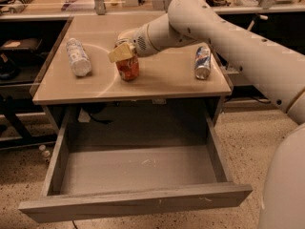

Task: Place coke can into top drawer

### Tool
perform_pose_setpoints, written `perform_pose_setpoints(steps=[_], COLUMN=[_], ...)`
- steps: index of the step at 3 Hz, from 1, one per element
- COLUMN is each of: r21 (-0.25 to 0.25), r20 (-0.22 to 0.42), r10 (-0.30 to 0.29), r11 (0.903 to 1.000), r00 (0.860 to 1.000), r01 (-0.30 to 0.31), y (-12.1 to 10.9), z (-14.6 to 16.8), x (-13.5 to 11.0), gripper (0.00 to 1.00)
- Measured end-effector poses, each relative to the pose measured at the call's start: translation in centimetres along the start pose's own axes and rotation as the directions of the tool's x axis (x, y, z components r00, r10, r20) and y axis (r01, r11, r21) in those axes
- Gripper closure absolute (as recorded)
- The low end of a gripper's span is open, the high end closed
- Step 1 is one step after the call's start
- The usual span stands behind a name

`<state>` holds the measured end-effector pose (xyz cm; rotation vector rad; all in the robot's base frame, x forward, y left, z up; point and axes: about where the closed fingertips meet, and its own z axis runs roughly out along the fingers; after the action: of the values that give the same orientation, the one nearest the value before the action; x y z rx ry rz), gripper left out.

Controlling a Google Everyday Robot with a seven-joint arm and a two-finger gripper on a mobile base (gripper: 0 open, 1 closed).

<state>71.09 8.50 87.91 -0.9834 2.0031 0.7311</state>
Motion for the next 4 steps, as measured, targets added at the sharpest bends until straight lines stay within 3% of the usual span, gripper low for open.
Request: perform_pose_setpoints(steps=[1,2,3,4], r21=[0.000,0.019,0.084,0.156], r20=[0.000,-0.001,0.001,0.025], r10=[0.000,0.009,0.047,0.096], r11=[1.0000,0.9998,0.9954,0.9828], r00=[1.000,1.000,0.999,0.995], r01=[0.000,-0.009,-0.047,-0.099], y=[0.0,1.5,3.8,6.5], z=[0.0,-2.2,-6.6,-10.8], x=[0.0,0.9,3.1,5.3], gripper=[0.88,1.00,1.00,1.00])
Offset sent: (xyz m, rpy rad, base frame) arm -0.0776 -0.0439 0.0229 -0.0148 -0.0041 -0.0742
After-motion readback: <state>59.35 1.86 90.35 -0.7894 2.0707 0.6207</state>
